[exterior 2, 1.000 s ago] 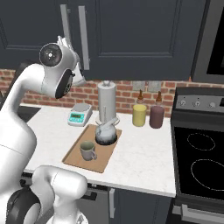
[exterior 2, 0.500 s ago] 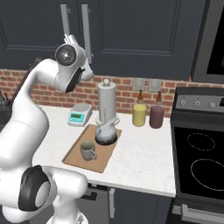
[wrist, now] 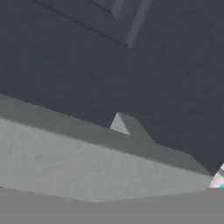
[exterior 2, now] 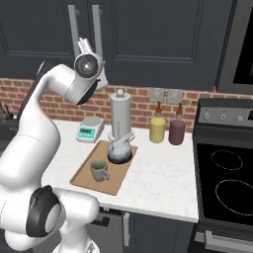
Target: Pick the kettle from the counter and place it on the tray. Then pick the mug from the cabinet and place it on the tray. Then close the cabinet doors.
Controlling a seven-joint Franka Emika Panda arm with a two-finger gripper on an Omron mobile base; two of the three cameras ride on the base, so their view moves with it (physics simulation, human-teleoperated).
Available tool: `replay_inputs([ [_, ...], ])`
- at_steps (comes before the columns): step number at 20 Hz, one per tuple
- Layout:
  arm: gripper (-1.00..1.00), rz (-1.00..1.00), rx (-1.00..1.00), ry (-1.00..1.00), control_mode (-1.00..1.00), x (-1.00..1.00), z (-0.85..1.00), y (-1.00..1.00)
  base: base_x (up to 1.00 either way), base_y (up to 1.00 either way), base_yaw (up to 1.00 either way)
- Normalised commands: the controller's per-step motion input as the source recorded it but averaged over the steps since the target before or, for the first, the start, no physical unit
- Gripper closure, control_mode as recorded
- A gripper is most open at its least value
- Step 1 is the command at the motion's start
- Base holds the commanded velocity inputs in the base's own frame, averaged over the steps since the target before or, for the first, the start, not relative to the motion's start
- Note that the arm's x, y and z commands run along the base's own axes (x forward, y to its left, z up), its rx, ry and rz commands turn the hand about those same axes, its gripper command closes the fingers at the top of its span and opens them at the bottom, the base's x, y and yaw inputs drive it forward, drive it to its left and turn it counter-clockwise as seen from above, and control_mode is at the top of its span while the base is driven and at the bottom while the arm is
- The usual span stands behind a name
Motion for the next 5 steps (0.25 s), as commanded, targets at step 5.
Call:
replay_inputs([
  [5,1.0,0.0,0.09,-0.03,-1.0,0.89,-0.38,-0.01,0.0,0.0,0.0],
])
